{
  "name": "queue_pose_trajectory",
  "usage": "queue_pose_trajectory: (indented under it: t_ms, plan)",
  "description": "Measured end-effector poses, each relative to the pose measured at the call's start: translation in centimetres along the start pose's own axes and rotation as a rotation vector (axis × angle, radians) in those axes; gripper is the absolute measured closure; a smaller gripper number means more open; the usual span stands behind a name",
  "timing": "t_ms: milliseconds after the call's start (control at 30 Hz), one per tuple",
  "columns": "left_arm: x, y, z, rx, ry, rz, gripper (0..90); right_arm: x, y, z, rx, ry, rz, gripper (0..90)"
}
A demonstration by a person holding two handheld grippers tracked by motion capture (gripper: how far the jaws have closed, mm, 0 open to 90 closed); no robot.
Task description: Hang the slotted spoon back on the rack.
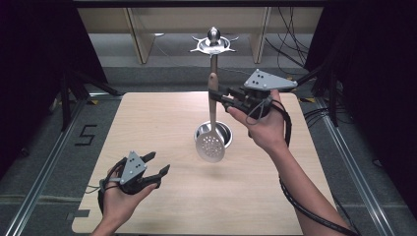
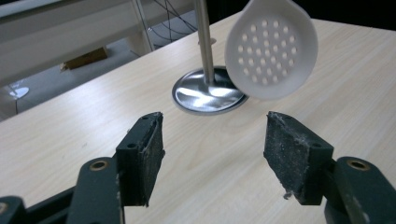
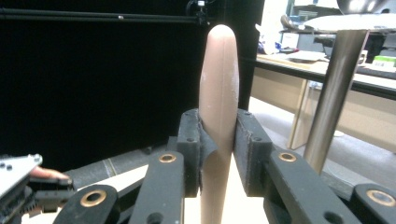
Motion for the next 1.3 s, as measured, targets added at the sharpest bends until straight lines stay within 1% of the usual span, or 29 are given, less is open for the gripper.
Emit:
queue_pose_trajectory:
  t_ms: [33, 67, 100, 200, 233, 300, 333, 367, 433, 500, 533, 567, 600, 633, 667, 700, 833, 900, 933, 967, 1000, 1033, 1067, 1100, 1133, 1167, 1200, 1267, 1300]
  plan:
    - [0.1, 0.3, 0.0, -0.003, 0.002, 0.004, 36.7, 0.0, -0.1, -0.2, 0.001, -0.004, -0.013, 74.5]
    - [0.2, 0.4, 0.1, 0.0, 0.0, 0.006, 36.7, 0.0, -0.3, -0.5, -0.003, -0.013, -0.014, 74.5]
    - [0.2, 0.4, 0.2, 0.003, -0.003, 0.009, 36.7, -0.1, -0.4, -0.7, 0.002, -0.008, -0.023, 74.5]
    - [0.3, 0.4, 0.1, -0.001, 0.002, 0.006, 36.7, -0.2, -0.7, -1.1, -0.003, -0.006, -0.032, 74.5]
    - [0.2, 0.3, 0.1, -0.004, 0.001, 0.007, 36.7, -0.4, -0.9, -1.4, -0.014, 0.002, -0.034, 74.5]
    - [0.1, 0.2, 0.0, -0.009, 0.002, 0.005, 36.7, -0.5, -1.0, -1.5, -0.018, 0.0, -0.031, 74.4]
    - [0.1, 0.3, 0.0, -0.007, 0.004, 0.004, 36.7, -0.5, -1.0, -1.5, -0.016, 0.004, -0.054, 74.4]
    - [0.1, 0.3, 0.0, -0.008, 0.004, 0.004, 36.7, -0.5, -1.0, -1.6, -0.019, -0.004, -0.05, 74.5]
    - [0.1, 0.3, 0.0, -0.004, 0.002, 0.003, 36.7, -0.7, -1.1, -1.7, -0.015, 0.001, -0.059, 74.4]
    - [0.1, 0.3, 0.0, -0.003, -0.002, 0.003, 36.8, -0.8, -1.2, -1.7, -0.015, 0.003, -0.056, 74.5]
    - [0.1, 0.3, 0.0, -0.004, -0.002, 0.003, 36.8, -0.8, -1.2, -1.8, -0.014, 0.001, -0.066, 74.4]
    - [0.2, 0.2, 0.0, -0.004, -0.002, 0.001, 36.8, -0.9, -1.3, -1.8, -0.018, 0.001, -0.057, 74.4]
    - [0.2, 0.2, 0.0, -0.004, -0.002, 0.001, 36.8, -0.8, -1.3, -1.8, -0.009, 0.001, -0.081, 74.4]
    - [0.1, 0.2, 0.0, -0.005, -0.002, 0.001, 36.8, -0.9, -1.3, -1.9, -0.016, -0.006, -0.079, 74.4]
    - [0.1, 0.2, 0.0, -0.004, -0.002, 0.002, 36.8, -1.0, -1.4, -2.0, -0.016, 0.0, -0.072, 74.4]
    - [0.1, 0.2, -0.1, -0.005, -0.001, 0.003, 36.8, -0.9, -1.4, -2.0, -0.009, -0.002, -0.092, 74.4]
    - [0.0, 0.3, -0.1, -0.004, 0.001, 0.005, 36.8, -1.2, -1.4, -2.1, -0.009, -0.001, -0.106, 74.4]
    - [0.0, 0.3, -0.1, -0.003, 0.003, 0.012, 36.8, -1.3, -1.4, -2.2, -0.006, -0.004, -0.11, 74.5]
    - [0.0, 0.3, -0.2, -0.005, 0.004, 0.011, 36.8, -1.3, -1.5, -2.1, -0.002, 0.002, -0.133, 74.4]
    - [0.0, 0.3, -0.2, -0.005, 0.003, 0.008, 36.8, -1.3, -1.5, -2.1, -0.002, 0.002, -0.133, 74.4]
    - [0.0, 0.3, -0.2, -0.009, 0.008, 0.01, 36.8, -1.6, -1.6, -2.2, -0.014, -0.006, -0.114, 74.5]
    - [0.0, 0.3, -0.2, -0.007, 0.008, 0.008, 36.7, -1.7, -1.7, -2.2, -0.011, -0.001, -0.13, 74.4]
    - [0.0, 0.3, -0.3, -0.007, 0.009, 0.01, 36.7, -1.7, -1.7, -2.2, -0.011, -0.001, -0.13, 74.4]
    - [0.0, 0.3, -0.3, -0.007, 0.009, 0.009, 36.8, -1.9, -1.8, -2.3, -0.016, -0.006, -0.119, 74.4]
    - [0.0, 0.3, -0.3, -0.007, 0.009, 0.009, 36.8, -1.8, -1.8, -2.3, -0.01, -0.01, -0.141, 74.5]
    - [0.0, 0.3, -0.3, -0.005, 0.009, 0.007, 36.7, -1.9, -1.8, -2.4, -0.019, -0.01, -0.133, 74.4]
    - [0.0, 0.3, -0.2, 0.0, 0.004, 0.005, 36.7, -1.9, -1.8, -2.4, -0.009, -0.013, -0.15, 74.4]
    - [0.0, 0.4, -0.2, 0.001, 0.005, 0.005, 36.8, -2.0, -1.8, -2.5, -0.016, -0.016, -0.155, 74.4]
    - [0.0, 0.4, -0.2, 0.001, 0.005, 0.005, 36.8, -2.0, -1.7, -2.5, -0.008, -0.016, -0.161, 74.4]
Point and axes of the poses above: each handheld gripper's, and its own axes: z roughly backward along the jaws, y roughly out of its underside, x roughly to its left, the point moved 6 cm from there along -z, roughly forward along the jaws, and after that the axes turned 9 degrees about -x, right-handed, at the moved point
